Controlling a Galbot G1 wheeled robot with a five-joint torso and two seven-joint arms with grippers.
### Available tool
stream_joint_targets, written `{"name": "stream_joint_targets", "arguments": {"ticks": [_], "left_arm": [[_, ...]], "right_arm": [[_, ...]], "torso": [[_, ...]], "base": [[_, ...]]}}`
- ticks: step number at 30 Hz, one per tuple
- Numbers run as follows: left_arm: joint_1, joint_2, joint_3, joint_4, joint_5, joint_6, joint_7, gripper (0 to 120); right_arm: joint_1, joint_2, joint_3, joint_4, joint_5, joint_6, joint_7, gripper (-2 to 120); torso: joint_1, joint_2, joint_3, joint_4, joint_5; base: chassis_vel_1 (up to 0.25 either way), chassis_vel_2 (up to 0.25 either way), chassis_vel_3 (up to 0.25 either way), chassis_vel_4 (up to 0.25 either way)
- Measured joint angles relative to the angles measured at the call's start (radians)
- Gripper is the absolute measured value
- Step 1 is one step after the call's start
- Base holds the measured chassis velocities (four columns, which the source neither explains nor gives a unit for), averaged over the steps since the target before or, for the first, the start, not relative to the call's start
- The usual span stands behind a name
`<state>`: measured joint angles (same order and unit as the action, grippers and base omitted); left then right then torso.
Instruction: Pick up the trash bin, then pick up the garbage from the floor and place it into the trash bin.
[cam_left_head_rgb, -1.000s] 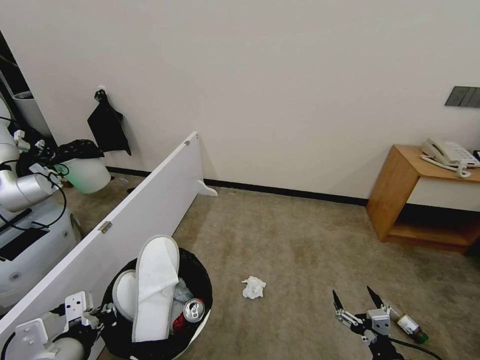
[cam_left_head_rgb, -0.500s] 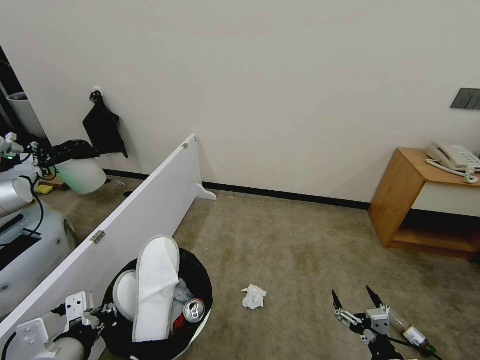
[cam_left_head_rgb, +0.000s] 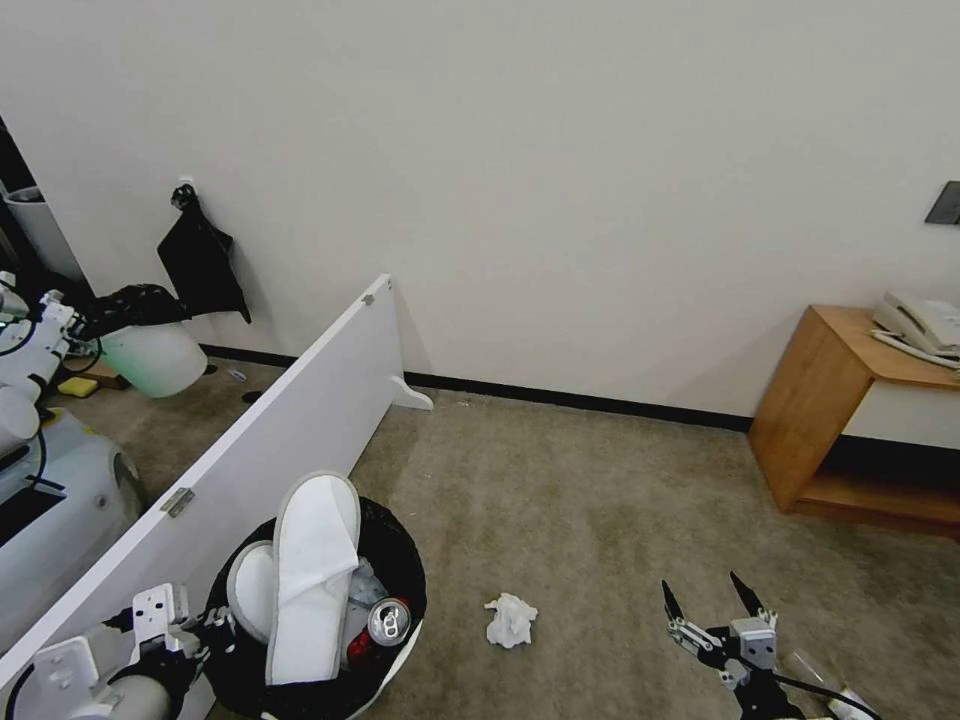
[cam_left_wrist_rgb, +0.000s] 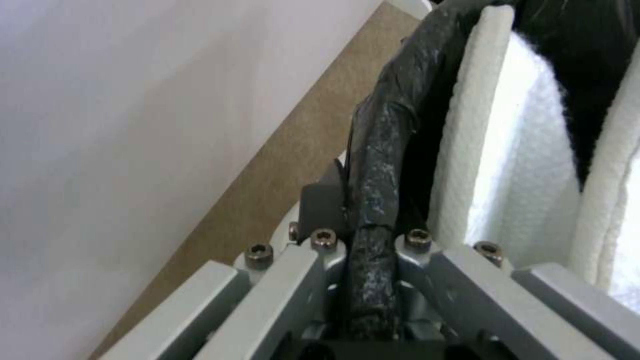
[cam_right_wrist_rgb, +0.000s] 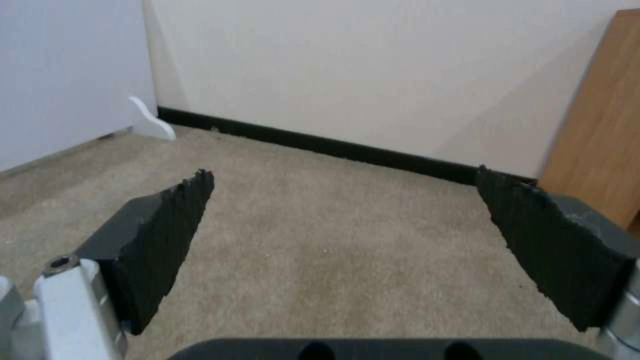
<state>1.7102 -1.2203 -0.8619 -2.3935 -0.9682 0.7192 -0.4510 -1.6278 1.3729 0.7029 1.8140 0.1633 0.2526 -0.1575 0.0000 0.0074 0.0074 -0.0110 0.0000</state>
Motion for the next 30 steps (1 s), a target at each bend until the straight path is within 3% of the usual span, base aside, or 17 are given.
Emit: {"name": "stream_joint_targets", "arguments": {"ticks": [30], "left_arm": [[-0.007,0.004,0.007,0.002,-0.007,0.003,-0.004,2]], "right_arm": [[0.006,-0.006,-0.024,-0.001,0.0,0.001,-0.001,100]], "torso": [[0.0,0.0,0.0,0.0,0.0]], "base": [[-0.079,0.07,0.08,-0.078]]}}
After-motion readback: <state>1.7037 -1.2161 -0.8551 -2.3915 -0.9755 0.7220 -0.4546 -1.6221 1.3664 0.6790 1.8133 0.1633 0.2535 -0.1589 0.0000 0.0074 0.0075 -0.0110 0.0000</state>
